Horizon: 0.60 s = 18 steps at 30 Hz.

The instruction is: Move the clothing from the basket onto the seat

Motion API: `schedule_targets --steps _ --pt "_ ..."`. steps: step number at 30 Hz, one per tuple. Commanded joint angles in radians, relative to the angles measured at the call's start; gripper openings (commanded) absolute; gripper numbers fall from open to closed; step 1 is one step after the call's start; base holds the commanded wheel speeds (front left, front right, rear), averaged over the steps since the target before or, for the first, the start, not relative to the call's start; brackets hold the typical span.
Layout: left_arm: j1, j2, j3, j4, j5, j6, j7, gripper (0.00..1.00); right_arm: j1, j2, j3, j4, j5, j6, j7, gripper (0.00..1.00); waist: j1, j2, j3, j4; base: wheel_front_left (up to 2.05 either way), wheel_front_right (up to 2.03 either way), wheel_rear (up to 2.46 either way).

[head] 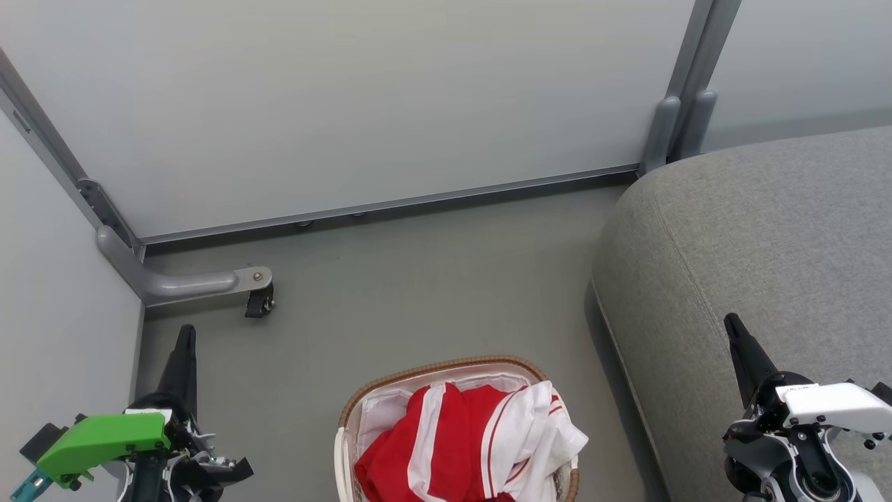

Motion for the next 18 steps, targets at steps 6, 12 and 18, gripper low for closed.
schedule_targets --steps 6,12,18 --pt "-0.012 0.0 0.001 -0.001 0.005 -0.004 0.002 0.0 -0.008 -0.006 -0.001 -0.003 0.003 0.0 0.002 0.0 0.0 0.0 0.0 0.0 0.0 0.0 0.0" --pt "-0.012 0.0 0.001 -0.001 0.005 -0.004 0.002 0.0 -0.008 -0.006 -0.001 -0.003 0.003 0.0 0.002 0.0 0.0 0.0 0.0 0.0 0.0 0.0 0.0" --pt "-0.012 0.0 0.0 -0.001 0.005 -0.004 0.002 0.0 -0.008 -0.006 -0.001 -0.003 0.003 0.0 0.002 0.0 0.0 0.0 0.0 0.0 0.0 0.0 0.0"
